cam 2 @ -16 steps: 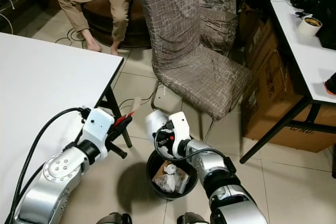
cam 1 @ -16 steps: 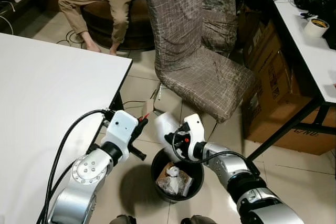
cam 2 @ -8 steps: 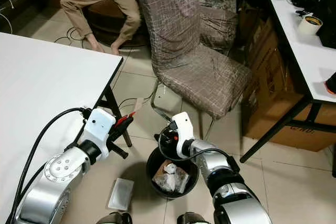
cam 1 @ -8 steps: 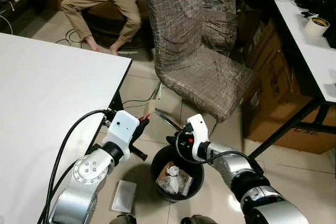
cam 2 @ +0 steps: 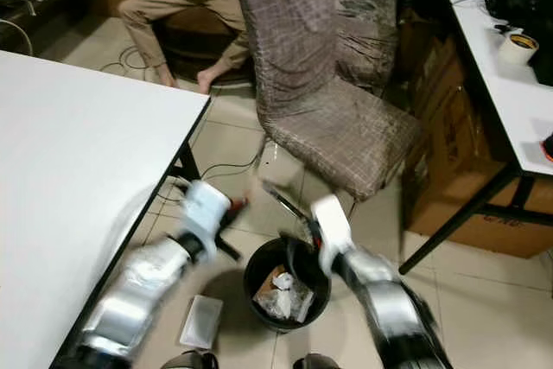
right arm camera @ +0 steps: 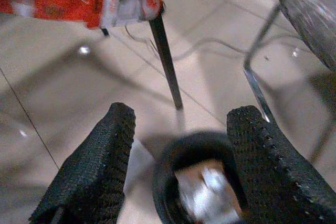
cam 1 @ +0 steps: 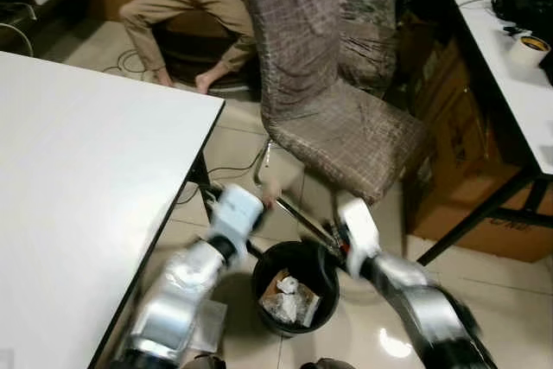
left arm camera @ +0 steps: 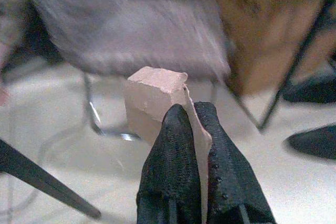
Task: Picking trash to rubbish bin
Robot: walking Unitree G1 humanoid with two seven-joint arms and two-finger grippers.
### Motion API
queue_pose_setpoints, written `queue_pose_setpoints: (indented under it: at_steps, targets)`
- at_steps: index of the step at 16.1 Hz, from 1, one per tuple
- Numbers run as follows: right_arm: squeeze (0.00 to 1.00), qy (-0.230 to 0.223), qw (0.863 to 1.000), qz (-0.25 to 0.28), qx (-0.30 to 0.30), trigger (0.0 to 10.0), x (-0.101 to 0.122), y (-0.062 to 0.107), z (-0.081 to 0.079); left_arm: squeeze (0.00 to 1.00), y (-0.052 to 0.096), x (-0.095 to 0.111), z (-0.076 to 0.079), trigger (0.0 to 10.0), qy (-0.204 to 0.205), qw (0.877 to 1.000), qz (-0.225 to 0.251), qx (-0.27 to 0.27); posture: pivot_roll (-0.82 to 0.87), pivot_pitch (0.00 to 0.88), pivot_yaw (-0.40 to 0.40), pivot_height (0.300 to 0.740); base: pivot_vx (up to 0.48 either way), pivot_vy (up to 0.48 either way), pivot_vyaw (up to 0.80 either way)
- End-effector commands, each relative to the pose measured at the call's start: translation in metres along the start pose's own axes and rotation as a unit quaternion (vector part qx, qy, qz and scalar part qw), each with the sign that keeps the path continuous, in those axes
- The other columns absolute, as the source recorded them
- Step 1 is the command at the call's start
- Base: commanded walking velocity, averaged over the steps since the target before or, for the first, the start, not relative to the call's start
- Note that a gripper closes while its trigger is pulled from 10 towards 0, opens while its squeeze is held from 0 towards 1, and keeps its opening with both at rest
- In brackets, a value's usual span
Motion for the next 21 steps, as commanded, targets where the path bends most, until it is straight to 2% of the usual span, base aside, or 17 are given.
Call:
queue_pose_setpoints:
  at_steps: [1,4,5,7,8,9,10,15,16,18,21]
  targets:
    - [0.0,0.02,1.0,-0.011,0.002,10.0,-0.003,0.017,-0.003,0.0,-0.011,-0.004,0.012,10.0,-0.016,0.999,-0.003,-0.028,-0.25,0.08,-0.026,0.74,0.0,0.0,0.0]
    - [0.0,0.044,0.999,-0.014,-0.002,10.0,-0.007,0.056,-0.016,0.0,-0.042,-0.008,0.025,10.0,-0.023,0.998,-0.017,-0.057,-0.3,0.093,-0.011,0.74,0.0,0.0,0.0]
    - [0.0,0.044,0.999,-0.014,-0.004,10.0,-0.007,0.061,-0.018,0.0,-0.047,-0.007,0.026,10.0,-0.022,0.998,-0.019,-0.058,-0.3,0.093,-0.011,0.74,0.0,0.0,0.0]
    - [0.0,0.048,0.998,-0.029,-0.005,10.0,-0.009,0.079,-0.032,0.0,-0.062,-0.006,0.026,10.0,-0.026,0.998,-0.026,-0.043,-0.32,0.1,-0.005,0.74,0.0,0.0,0.0]
    - [0.0,0.044,0.998,-0.035,-0.011,10.0,-0.01,0.085,-0.035,0.19,-0.067,-0.005,0.027,10.0,-0.033,0.998,-0.028,-0.043,-0.33,0.102,-0.005,0.74,0.0,0.0,0.0]
    - [0.0,0.04,0.998,-0.04,-0.019,10.0,-0.011,0.089,-0.036,0.73,-0.071,-0.001,0.029,10.0,-0.04,0.998,-0.027,-0.045,-0.33,0.1,-0.005,0.74,0.0,0.0,0.0]
    - [0.0,0.036,0.998,-0.045,-0.028,10.0,-0.013,0.093,-0.036,1.0,-0.074,0.001,0.031,10.0,-0.053,0.997,-0.026,-0.052,-0.33,0.099,-0.005,0.74,0.0,0.0,0.0]
    - [0.0,0.027,0.997,-0.055,-0.044,10.0,-0.012,0.094,-0.038,1.0,-0.077,0.001,0.036,10.0,-0.048,0.996,-0.02,-0.069,-0.33,0.099,-0.006,0.74,0.0,0.0,0.0]
    - [0.0,0.026,0.997,-0.06,-0.046,10.0,-0.013,0.094,-0.038,1.0,-0.078,0.002,0.041,10.0,-0.035,0.996,-0.015,-0.082,-0.33,0.095,-0.009,0.74,0.0,0.0,0.0]
    - [0.0,0.032,0.995,-0.076,-0.052,10.0,-0.017,0.095,-0.035,1.0,-0.079,0.006,0.048,10.0,-0.034,0.994,-0.004,-0.1,-0.32,0.082,-0.015,0.74,0.0,0.0,0.0]
    - [0.0,0.041,0.995,-0.07,-0.061,10.0,-0.013,0.09,-0.03,1.0,-0.075,0.006,0.039,10.0,-0.023,0.996,0.009,-0.091,-0.31,0.066,-0.019,0.74,0.0,0.0,0.0]
Point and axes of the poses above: a point about 5 cm out from each wrist's last joint towards the gripper, its own y axis pointing back from the gripper into the wrist, its own x axis along the axis of the wrist's last joint, z = x × y, the point moved 5 cm from there along -y, pointing out of the wrist towards the gripper, and after that the axes turned 9 degrees about -y, right-handed, at the moved point
